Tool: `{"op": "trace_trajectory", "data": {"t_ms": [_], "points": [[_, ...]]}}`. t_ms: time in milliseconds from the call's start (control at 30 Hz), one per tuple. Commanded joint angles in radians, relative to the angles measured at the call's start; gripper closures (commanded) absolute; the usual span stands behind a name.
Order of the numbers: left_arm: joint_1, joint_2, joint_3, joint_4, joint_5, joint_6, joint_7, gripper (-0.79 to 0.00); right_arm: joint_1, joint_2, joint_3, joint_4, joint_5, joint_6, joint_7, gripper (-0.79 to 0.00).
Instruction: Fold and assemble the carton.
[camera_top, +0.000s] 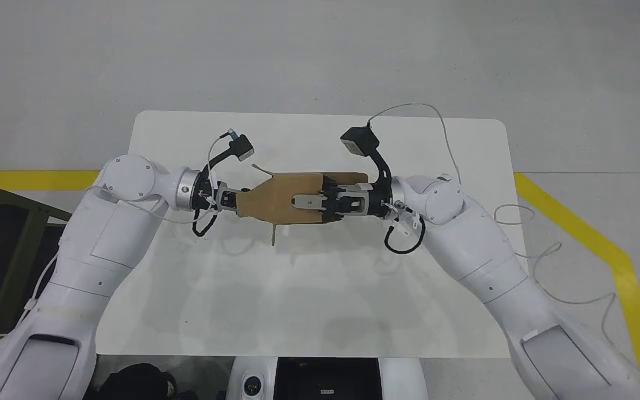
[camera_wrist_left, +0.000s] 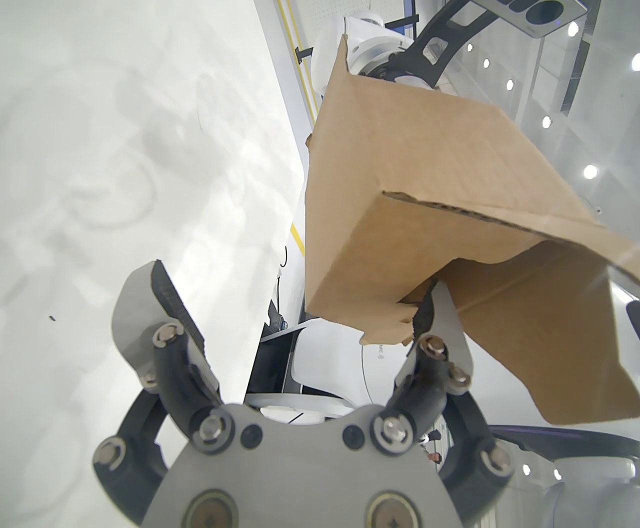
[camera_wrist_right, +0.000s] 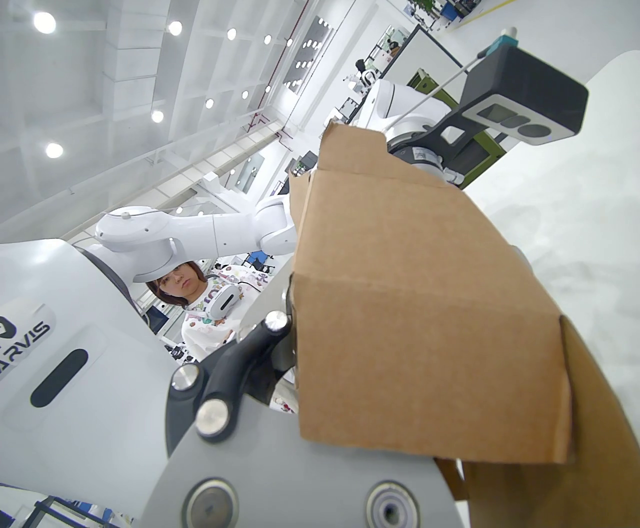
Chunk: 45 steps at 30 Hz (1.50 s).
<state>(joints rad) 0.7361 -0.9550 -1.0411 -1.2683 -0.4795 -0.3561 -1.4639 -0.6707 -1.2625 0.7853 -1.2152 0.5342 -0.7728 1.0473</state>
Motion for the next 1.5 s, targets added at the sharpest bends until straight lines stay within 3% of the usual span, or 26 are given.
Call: {"op": "trace_trajectory", "data": {"t_ms": [0, 933, 1467], "points": [[0.000, 0.000, 0.001, -0.001, 0.001, -0.001, 0.001, -0.785, 0.003, -0.001, -0.004, 0.003, 0.003, -0.001, -0.001, 0.000], [-0.006, 0.000, 0.003, 0.005, -0.014, -0.002, 0.002, -0.785, 0.030, -0.005, -0.046, 0.033, 0.023, -0.021, -0.021, 0.000], [0.041, 0.029, -0.070, -0.050, -0.032, -0.031, 0.031, -0.785, 0.003, 0.017, 0.009, 0.052, 0.012, -0.035, -0.035, 0.000]]}}
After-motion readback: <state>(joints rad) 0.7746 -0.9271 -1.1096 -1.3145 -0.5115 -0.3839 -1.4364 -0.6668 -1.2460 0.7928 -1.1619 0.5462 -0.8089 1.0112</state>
